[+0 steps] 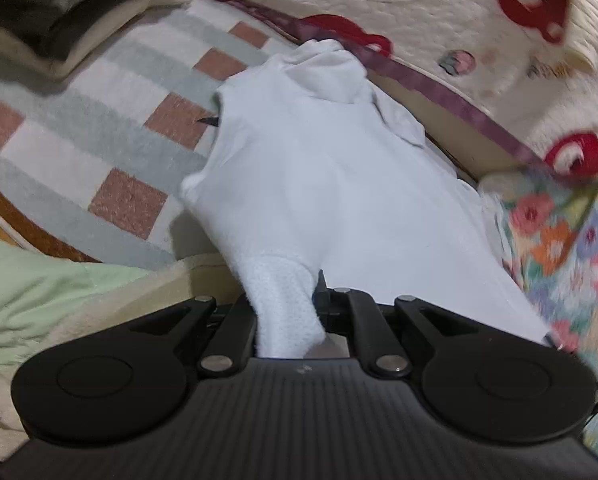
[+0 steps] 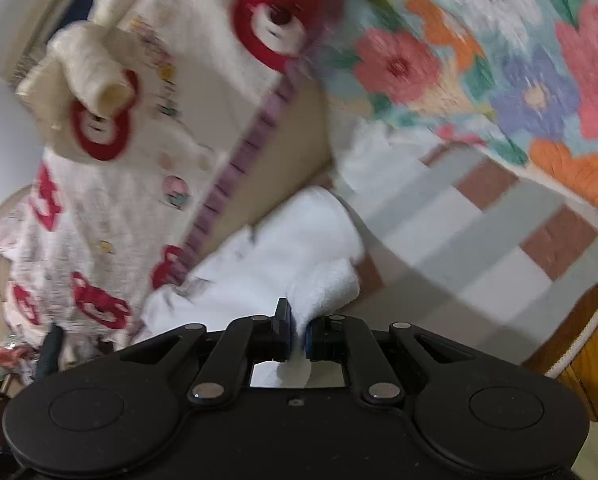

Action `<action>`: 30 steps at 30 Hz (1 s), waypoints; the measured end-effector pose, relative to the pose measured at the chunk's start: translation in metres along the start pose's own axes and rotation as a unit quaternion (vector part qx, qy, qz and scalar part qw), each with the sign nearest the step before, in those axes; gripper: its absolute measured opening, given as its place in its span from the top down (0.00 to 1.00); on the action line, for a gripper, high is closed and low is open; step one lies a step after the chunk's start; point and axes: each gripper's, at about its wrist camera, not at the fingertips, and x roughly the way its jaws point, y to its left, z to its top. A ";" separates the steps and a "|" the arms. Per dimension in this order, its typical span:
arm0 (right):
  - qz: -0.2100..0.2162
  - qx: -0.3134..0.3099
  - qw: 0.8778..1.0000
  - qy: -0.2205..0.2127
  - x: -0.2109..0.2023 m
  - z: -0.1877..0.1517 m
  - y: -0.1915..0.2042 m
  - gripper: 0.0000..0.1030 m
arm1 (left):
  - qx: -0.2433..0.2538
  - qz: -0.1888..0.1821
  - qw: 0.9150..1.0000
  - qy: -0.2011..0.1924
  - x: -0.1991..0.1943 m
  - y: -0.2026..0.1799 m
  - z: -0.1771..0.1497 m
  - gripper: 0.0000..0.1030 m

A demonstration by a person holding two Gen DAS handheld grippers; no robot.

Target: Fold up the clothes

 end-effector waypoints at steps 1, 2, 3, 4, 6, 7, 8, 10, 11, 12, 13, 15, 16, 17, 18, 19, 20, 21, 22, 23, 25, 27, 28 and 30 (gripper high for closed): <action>0.012 -0.012 1.000 -0.003 -0.007 0.005 0.006 0.92 | 0.010 -0.004 1.000 -0.005 -0.009 -0.004 0.004 0.96; 0.023 -0.025 0.999 -0.006 -0.014 0.009 0.013 0.92 | 0.027 -0.005 1.000 -0.009 -0.017 -0.008 0.007 0.96; 0.035 -0.037 0.999 -0.009 -0.021 0.014 0.019 0.92 | 0.044 -0.006 0.999 -0.012 -0.024 -0.010 0.010 0.96; 0.030 -0.055 0.998 -0.004 -0.023 0.017 0.023 0.92 | 0.053 -0.007 0.999 -0.011 -0.028 -0.011 0.010 0.96; 0.020 -0.069 0.997 0.004 -0.024 0.019 0.023 0.92 | 0.051 -0.004 0.999 0.016 -0.026 -0.006 0.002 0.96; 0.014 -0.064 0.998 0.010 -0.024 0.017 0.018 0.92 | 0.041 -0.003 0.999 0.034 -0.022 -0.001 -0.005 0.96; 0.007 -0.052 0.998 0.017 -0.025 0.012 0.011 0.92 | 0.031 -0.003 0.998 0.046 -0.019 0.003 -0.011 0.96; -0.011 -0.036 0.999 0.029 -0.031 -0.002 -0.001 0.92 | 0.027 -0.002 0.998 0.050 -0.020 0.007 -0.023 0.96; -0.016 -0.038 0.999 0.031 -0.035 -0.009 -0.004 0.92 | 0.026 -0.002 0.998 0.052 -0.020 0.009 -0.029 0.96; -0.020 -0.041 0.998 0.034 -0.038 -0.015 -0.007 0.92 | 0.027 -0.002 0.998 0.054 -0.022 0.010 -0.032 0.96; -0.025 -0.043 0.998 0.036 -0.042 -0.022 -0.010 0.92 | 0.029 -0.004 0.998 0.056 -0.024 0.012 -0.035 0.96; -0.035 -0.040 0.997 0.047 -0.046 -0.032 -0.016 0.92 | 0.028 -0.007 0.998 0.059 -0.024 0.014 -0.034 0.96; -0.040 -0.039 0.997 0.054 -0.046 -0.035 -0.019 0.92 | 0.028 -0.005 0.998 0.060 -0.024 0.014 -0.034 0.96; -0.039 -0.037 0.997 0.052 -0.047 -0.036 -0.019 0.92 | 0.028 -0.003 0.998 0.061 -0.025 0.013 -0.033 0.96; -0.039 -0.035 0.997 0.051 -0.048 -0.037 -0.019 0.92 | 0.036 -0.002 0.998 0.054 -0.029 0.009 -0.032 0.96; -0.039 -0.033 0.998 0.049 -0.049 -0.038 -0.019 0.92 | 0.045 -0.002 0.998 0.046 -0.033 0.005 -0.031 0.96; -0.031 -0.033 0.998 0.042 -0.052 -0.036 -0.016 0.92 | 0.054 -0.003 0.998 0.038 -0.038 0.001 -0.029 0.96; -0.019 -0.037 0.999 0.035 -0.056 -0.033 -0.012 0.92 | 0.061 -0.007 0.998 0.030 -0.045 -0.003 -0.029 0.96; -0.014 -0.047 0.998 0.031 -0.061 -0.029 -0.008 0.92 | 0.062 -0.010 0.998 0.029 -0.050 -0.004 -0.030 0.96; -0.015 -0.056 0.998 0.033 -0.064 -0.027 -0.006 0.92 | 0.059 -0.010 0.997 0.041 -0.049 -0.001 -0.033 0.96; -0.041 -0.080 0.995 0.053 -0.064 -0.031 -0.009 0.93 | 0.051 -0.002 0.996 0.077 -0.041 0.006 -0.043 0.95; -0.070 -0.082 0.991 0.081 -0.056 -0.044 -0.019 0.93 | 0.049 0.020 0.992 0.118 -0.025 0.012 -0.056 0.95; -0.083 -0.083 0.989 0.094 -0.052 -0.051 -0.024 0.93 | 0.056 0.026 0.990 0.123 -0.020 0.012 -0.061 0.95; -0.101 -0.098 0.984 0.109 -0.045 -0.062 -0.027 0.93 | 0.071 0.032 0.989 0.124 -0.014 0.011 -0.068 0.96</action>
